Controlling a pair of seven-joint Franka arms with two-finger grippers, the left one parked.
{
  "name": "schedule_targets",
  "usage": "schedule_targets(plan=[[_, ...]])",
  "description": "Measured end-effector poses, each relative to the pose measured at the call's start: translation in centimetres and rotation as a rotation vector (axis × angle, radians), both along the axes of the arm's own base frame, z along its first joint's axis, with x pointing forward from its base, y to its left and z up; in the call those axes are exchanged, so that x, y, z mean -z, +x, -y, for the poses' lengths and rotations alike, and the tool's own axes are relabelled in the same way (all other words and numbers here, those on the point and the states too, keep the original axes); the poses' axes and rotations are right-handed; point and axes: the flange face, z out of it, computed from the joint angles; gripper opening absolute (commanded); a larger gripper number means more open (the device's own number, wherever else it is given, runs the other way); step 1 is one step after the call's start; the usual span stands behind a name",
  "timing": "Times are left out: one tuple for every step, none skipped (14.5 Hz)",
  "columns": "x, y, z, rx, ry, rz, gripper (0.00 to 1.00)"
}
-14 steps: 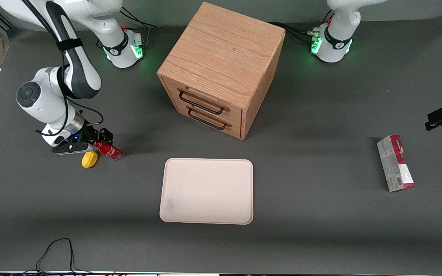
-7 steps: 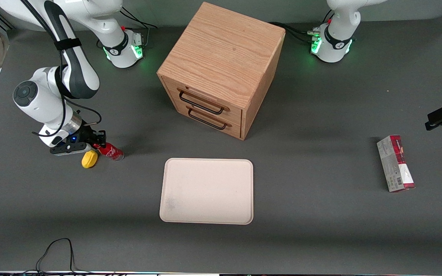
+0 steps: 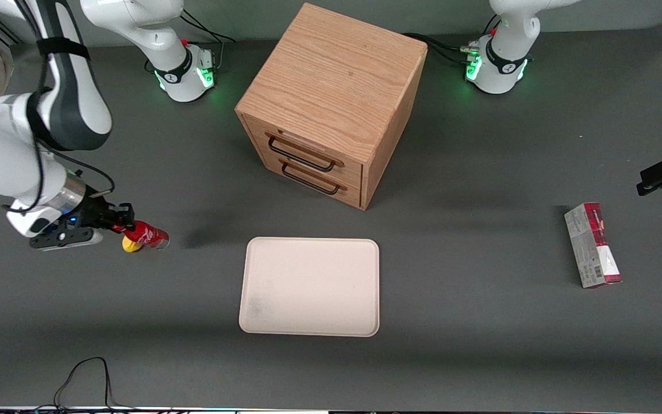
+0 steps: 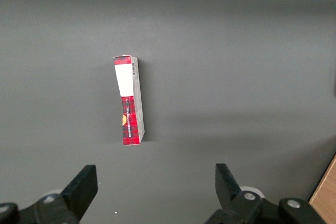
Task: Place coke bottle on tray
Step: 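Close the right gripper around the bottle's body and lift it, then carry the bottle to the cream tray and lower it upright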
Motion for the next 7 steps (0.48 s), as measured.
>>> schedule_targets(plan=[[-1.8, 1.2, -0.4, 0.015, 0.000, -0.011, 0.00], [-3.5, 2.4, -0.9, 0.030, 0.000, -0.022, 0.00], [-4.9, 3.6, -1.8, 0.042, 0.000, -0.037, 0.00], [-6.0, 4.7, -3.2, 0.051, -0.002, -0.049, 0.00], [-6.7, 5.9, -5.2, 0.065, -0.011, -0.055, 0.00], [-6.9, 7.0, -7.5, 0.082, -0.029, -0.050, 0.00], [-6.6, 8.1, -10.1, 0.102, -0.048, -0.037, 0.00]])
